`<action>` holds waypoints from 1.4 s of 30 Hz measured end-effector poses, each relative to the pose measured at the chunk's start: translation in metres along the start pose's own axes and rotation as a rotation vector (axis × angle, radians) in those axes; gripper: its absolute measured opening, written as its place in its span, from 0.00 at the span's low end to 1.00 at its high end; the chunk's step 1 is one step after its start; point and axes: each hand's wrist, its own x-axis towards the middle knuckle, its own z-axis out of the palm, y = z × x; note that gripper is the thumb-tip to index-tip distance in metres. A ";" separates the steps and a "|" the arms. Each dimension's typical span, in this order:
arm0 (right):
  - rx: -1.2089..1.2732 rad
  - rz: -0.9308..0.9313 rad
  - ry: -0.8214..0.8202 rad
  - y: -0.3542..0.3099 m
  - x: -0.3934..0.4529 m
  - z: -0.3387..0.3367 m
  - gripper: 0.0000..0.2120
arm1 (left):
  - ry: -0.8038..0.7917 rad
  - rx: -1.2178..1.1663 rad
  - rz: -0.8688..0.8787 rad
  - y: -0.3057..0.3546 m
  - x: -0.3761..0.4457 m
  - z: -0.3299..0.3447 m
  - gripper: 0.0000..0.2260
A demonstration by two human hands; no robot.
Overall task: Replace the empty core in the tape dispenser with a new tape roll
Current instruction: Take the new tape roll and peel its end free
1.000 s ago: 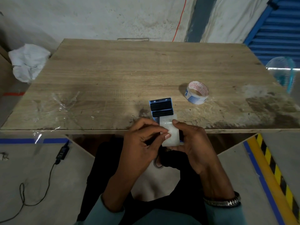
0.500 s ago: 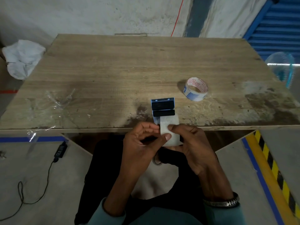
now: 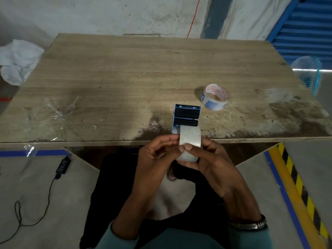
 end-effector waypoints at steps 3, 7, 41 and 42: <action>0.020 -0.010 0.011 0.003 0.003 -0.002 0.18 | 0.034 -0.025 -0.046 0.002 -0.001 0.004 0.08; -0.050 -0.027 0.039 0.005 0.004 0.005 0.14 | 0.141 -0.004 -0.041 0.002 0.003 0.009 0.06; -0.064 -0.095 0.103 0.008 -0.005 0.021 0.13 | 0.361 0.159 0.160 0.004 -0.017 0.010 0.06; -0.060 -0.105 0.100 0.009 -0.005 0.021 0.13 | 0.353 0.121 0.125 0.005 -0.017 0.010 0.06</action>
